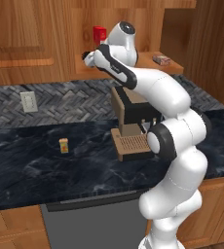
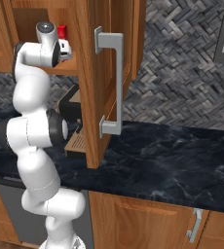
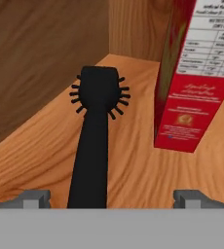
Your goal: Pick the bar soap and dish brush from the cabinet and place them on the counter.
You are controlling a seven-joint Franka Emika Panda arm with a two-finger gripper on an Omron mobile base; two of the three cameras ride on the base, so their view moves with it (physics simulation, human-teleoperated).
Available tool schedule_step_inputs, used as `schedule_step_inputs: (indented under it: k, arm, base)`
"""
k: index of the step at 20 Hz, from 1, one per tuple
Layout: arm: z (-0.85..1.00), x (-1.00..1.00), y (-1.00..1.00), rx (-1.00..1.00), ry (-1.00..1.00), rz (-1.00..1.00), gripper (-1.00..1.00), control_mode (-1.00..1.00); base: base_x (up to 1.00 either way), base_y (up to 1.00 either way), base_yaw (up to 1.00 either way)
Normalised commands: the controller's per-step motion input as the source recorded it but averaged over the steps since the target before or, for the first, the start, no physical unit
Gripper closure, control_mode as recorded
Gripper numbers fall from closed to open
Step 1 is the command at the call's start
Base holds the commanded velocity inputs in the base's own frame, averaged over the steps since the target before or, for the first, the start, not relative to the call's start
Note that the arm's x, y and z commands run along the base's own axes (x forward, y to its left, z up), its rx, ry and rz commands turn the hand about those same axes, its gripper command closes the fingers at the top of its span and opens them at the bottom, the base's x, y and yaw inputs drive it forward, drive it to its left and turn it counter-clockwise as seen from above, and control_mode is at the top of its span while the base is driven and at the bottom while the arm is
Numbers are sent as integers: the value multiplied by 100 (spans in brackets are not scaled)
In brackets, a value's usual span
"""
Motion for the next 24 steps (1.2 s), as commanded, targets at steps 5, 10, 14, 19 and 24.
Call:
schedule_step_inputs:
  k: [5, 10, 14, 19, 24]
  arm:
    - [-13, 14, 1, -2, 0, 0, -100, -100]
    - [-23, 10, 9, -2, 0, 0, 100, -100]
    - [-18, 0, 1, -1, 1, 0, 100, -100]
    - [-18, -6, 0, 0, 0, 0, 100, -100]
    - [-13, -25, 0, 0, 0, 0, 100, -100]
  base:
    - [0, 0, 0]
    - [0, 0, 0]
    - [0, 0, 0]
    - [0, 0, 0]
    - [0, 0, 0]
